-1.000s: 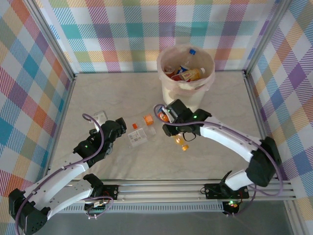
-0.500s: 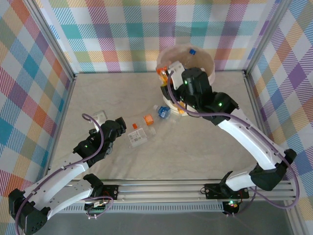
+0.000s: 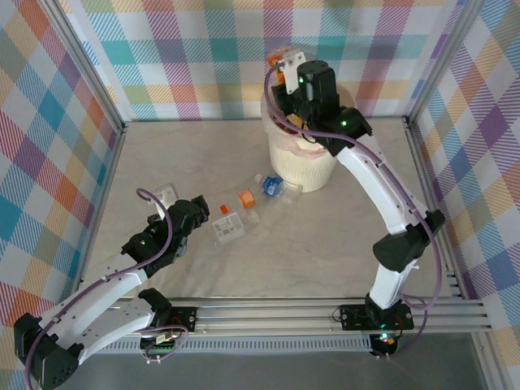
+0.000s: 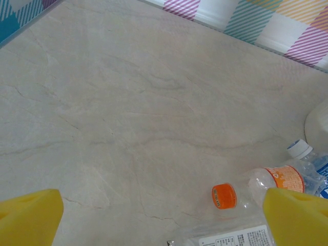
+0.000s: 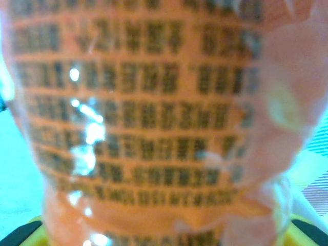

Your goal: Put the plastic bottles in the bin

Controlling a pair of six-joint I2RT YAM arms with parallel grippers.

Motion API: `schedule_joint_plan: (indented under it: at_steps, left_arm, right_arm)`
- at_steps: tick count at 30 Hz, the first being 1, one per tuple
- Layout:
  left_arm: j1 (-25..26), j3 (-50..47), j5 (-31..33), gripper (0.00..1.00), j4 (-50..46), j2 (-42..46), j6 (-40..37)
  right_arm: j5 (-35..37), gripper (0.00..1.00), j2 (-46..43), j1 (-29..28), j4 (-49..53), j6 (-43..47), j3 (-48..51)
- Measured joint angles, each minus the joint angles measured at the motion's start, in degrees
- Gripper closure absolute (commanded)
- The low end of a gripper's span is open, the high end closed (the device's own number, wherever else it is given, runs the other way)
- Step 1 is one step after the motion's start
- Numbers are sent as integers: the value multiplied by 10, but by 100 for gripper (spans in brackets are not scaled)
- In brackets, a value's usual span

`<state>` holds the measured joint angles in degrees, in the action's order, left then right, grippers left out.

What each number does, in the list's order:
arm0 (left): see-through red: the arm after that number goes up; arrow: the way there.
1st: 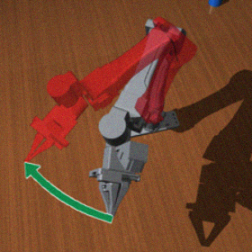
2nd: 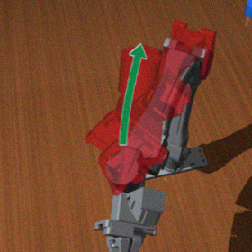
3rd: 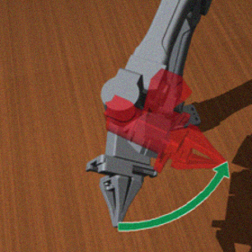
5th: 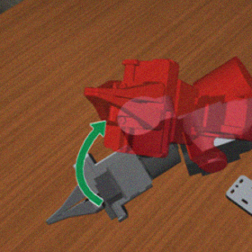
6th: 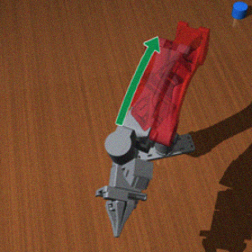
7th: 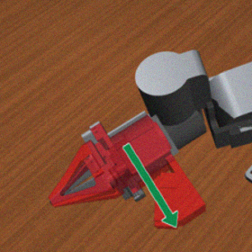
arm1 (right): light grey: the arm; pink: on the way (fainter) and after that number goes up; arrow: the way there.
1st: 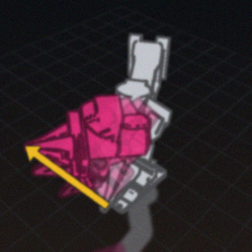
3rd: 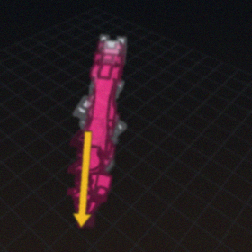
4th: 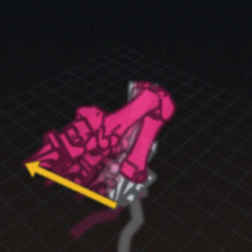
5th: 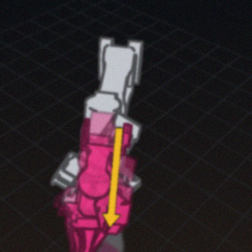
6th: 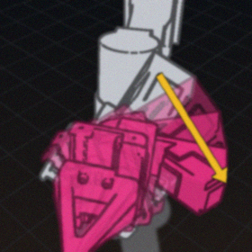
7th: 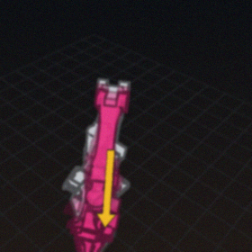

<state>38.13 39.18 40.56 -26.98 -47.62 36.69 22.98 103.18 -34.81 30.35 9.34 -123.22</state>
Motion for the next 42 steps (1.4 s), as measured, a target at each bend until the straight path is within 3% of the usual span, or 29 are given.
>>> schedule_joint_plan:
  at_steps: [13,33,42]
  left_arm:
    - [0,0,-14,0,1,-12,0]
    - [0,0,-30,0,3,-18,0]
    - [0,0,-36,0,3,-18,0]
  right_arm:
    - [-19,62,138,63,17,-59,-150]
    - [-42,47,165,78,58,-175,-125]
    - [-35,33,165,79,57,-205,-94]
